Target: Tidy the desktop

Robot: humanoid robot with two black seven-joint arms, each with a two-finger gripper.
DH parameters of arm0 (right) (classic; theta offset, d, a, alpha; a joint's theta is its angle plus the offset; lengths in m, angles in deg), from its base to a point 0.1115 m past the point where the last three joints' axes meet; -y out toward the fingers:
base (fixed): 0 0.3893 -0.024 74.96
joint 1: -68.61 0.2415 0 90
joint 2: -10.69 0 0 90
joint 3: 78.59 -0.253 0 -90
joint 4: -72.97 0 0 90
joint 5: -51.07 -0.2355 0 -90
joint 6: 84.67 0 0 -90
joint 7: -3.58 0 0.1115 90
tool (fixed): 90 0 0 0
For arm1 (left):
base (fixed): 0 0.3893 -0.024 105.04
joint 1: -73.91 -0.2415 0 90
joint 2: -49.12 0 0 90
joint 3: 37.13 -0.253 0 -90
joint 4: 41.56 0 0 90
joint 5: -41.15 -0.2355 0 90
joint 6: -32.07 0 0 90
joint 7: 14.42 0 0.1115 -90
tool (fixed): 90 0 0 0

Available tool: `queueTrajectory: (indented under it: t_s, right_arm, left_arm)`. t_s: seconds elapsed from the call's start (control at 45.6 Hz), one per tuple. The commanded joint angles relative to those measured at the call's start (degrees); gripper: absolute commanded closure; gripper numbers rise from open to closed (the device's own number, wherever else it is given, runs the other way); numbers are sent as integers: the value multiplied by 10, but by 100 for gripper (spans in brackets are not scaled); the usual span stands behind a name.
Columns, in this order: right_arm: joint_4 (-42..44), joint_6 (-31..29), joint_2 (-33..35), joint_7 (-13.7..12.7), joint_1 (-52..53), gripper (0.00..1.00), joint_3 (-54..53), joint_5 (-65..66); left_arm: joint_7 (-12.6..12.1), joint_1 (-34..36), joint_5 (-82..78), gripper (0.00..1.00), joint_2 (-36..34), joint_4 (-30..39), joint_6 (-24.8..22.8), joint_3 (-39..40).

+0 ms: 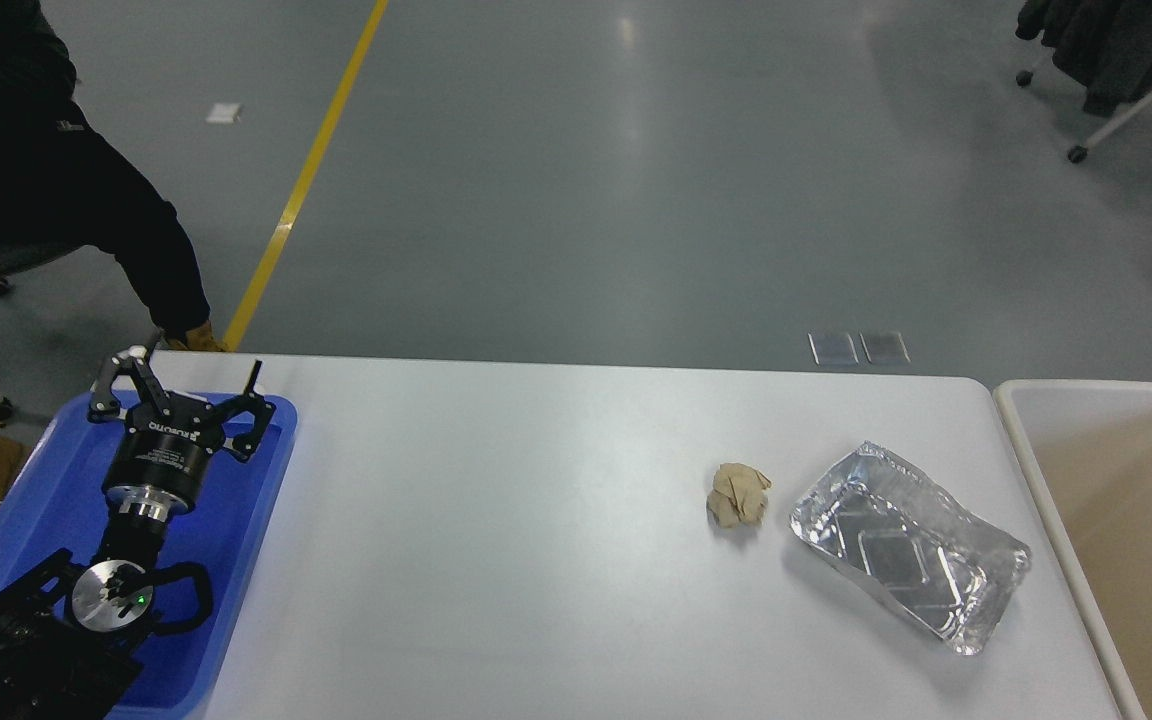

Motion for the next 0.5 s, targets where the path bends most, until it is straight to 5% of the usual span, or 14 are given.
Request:
queueTrajectory:
  t_s: [0.0, 0.482]
  right_arm:
    - [-166, -3, 73, -6, 119, 0, 70, 72]
    - [-342, -3, 74, -10, 430, 0, 413, 72]
  left_arm:
    - [0, 0, 0, 1, 0, 0, 0, 0]
    - [0, 0, 0, 1, 0, 1, 0, 0]
